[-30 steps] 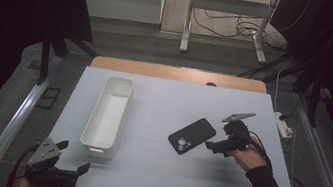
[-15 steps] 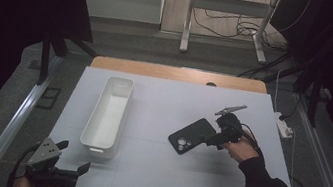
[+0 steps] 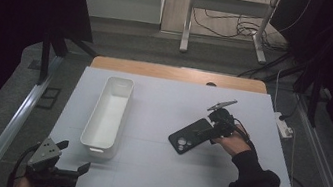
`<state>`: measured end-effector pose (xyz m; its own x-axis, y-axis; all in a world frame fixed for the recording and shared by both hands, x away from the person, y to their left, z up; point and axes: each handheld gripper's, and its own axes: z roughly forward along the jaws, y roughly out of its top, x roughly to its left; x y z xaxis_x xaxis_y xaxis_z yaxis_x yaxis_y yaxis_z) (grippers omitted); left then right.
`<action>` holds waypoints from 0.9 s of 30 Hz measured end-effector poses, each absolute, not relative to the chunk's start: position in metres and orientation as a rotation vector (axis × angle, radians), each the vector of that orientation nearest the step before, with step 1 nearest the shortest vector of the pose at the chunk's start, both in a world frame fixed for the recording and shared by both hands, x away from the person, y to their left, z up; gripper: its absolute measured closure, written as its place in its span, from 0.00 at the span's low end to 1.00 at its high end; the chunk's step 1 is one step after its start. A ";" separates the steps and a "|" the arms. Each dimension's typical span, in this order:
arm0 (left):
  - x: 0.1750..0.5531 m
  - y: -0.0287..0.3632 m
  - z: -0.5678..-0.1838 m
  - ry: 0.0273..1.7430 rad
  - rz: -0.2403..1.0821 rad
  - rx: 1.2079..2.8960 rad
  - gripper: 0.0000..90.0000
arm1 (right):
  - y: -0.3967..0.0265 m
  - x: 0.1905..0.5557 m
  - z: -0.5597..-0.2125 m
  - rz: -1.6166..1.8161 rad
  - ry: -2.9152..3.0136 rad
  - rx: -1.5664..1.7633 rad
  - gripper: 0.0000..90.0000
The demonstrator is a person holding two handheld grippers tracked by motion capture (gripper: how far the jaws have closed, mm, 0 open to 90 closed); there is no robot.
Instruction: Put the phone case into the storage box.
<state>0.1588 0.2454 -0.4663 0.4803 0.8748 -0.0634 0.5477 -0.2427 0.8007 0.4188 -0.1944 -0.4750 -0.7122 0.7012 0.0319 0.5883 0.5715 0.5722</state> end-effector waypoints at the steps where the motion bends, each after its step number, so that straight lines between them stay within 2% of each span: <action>1: 0.159 0.245 -0.466 1.181 0.517 1.924 0.02 | -0.193 0.420 -0.475 0.835 2.599 1.094 0.00; 5: 0.159 0.246 -0.466 1.180 0.516 1.924 0.02 | -0.190 0.423 -0.474 0.844 2.616 1.115 0.00; 6: 0.159 0.246 -0.466 1.180 0.516 1.923 0.03 | -0.190 0.425 -0.475 0.829 2.619 1.129 0.08; 7: 0.159 0.246 -0.466 1.180 0.516 1.923 0.03 | -0.190 0.425 -0.475 0.829 2.619 1.129 0.08; 8: 0.159 0.246 -0.466 1.181 0.516 1.923 0.02 | -0.190 0.426 -0.475 0.808 2.625 1.129 0.20; 9: 0.159 0.246 -0.466 1.180 0.515 1.922 0.03 | -0.191 0.426 -0.476 0.801 2.627 1.128 0.24; 10: 0.159 0.246 -0.466 1.180 0.515 1.922 0.02 | -0.191 0.426 -0.476 0.801 2.627 1.128 0.24; 11: 0.159 0.246 -0.466 1.180 0.514 1.923 0.02 | -0.191 0.426 -0.476 0.788 2.624 1.131 0.31; 13: 0.159 0.245 -0.466 1.180 0.516 1.923 0.02 | -0.191 0.427 -0.476 0.766 2.641 1.102 0.47; 14: 0.159 0.245 -0.466 1.179 0.515 1.923 0.03 | -0.192 0.428 -0.475 0.766 2.644 1.108 0.60; 17: 0.159 0.246 -0.466 1.180 0.515 1.923 0.03 | -0.192 0.430 -0.475 0.769 2.657 1.095 0.83; 18: 0.159 0.245 -0.466 1.179 0.515 1.923 0.03 | -0.193 0.431 -0.475 0.770 2.657 1.092 0.88; 19: 0.159 0.245 -0.466 1.179 0.515 1.923 0.03 | -0.193 0.431 -0.475 0.770 2.657 1.092 0.88; 20: 0.159 0.245 -0.466 1.178 0.514 1.924 0.03 | -0.192 0.433 -0.475 0.768 2.659 1.083 0.96; 21: 0.159 0.245 -0.466 1.178 0.514 1.924 0.03 | -0.192 0.434 -0.476 0.763 2.660 1.083 0.99; 27: 0.159 0.246 -0.466 1.177 0.514 1.923 0.03 | -0.188 0.441 -0.477 0.739 2.658 1.091 0.99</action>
